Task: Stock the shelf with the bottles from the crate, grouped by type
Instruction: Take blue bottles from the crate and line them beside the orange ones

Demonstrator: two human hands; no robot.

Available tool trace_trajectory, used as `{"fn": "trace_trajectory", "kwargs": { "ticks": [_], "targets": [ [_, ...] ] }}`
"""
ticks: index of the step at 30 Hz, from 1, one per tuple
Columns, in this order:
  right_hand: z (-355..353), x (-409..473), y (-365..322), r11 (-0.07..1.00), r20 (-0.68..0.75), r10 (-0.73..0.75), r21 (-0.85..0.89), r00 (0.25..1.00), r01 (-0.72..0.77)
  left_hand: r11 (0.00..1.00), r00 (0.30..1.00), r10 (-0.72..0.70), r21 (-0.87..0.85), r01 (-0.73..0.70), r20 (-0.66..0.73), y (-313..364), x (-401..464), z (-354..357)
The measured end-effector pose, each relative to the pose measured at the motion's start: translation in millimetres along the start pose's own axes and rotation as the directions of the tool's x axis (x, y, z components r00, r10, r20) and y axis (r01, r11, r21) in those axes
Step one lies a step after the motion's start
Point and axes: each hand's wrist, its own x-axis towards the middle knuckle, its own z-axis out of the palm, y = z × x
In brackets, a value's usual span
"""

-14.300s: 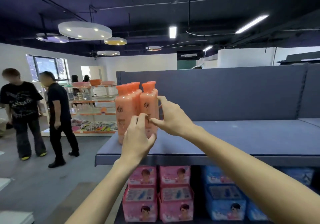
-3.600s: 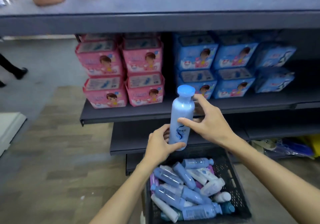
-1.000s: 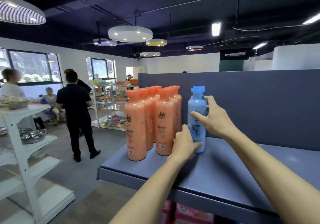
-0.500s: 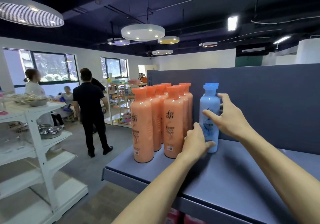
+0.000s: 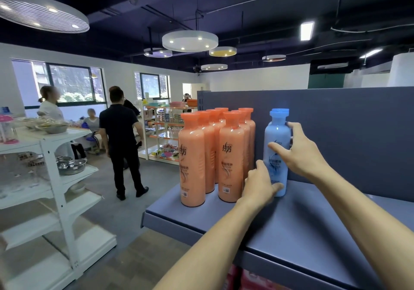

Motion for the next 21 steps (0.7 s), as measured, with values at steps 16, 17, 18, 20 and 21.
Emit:
{"fn": "trace_trajectory", "kwargs": {
  "ticks": [16,17,18,20,21],
  "targets": [
    [-28.0,-49.4,-22.6,0.955,0.092,0.135,-0.278,0.987,-0.104,0.982,0.989,0.116,0.158,-0.100,-0.093,14.9,-46.8,-10.7],
    [-32.5,-51.7,-23.3,0.950,0.095,0.141,-0.292,0.985,-0.108,0.982,0.990,0.113,0.160,-0.098,-0.088,14.6,-49.5,-11.9],
    [-36.7,-53.6,-24.4,0.945,0.095,0.143,-0.310,0.985,-0.107,0.982,0.990,0.111,0.161,-0.097,-0.086,14.6,-52.3,-13.3],
    [-44.5,-56.6,-25.9,0.931,0.092,0.141,-0.350,0.986,-0.101,0.980,0.990,0.117,0.169,-0.102,-0.083,14.7,-57.0,-16.1],
    [-47.9,-58.0,-26.8,0.926,0.094,0.140,-0.366,0.986,-0.097,0.978,0.989,0.124,0.178,-0.108,-0.084,14.8,-59.2,-17.5]
  ]
}}
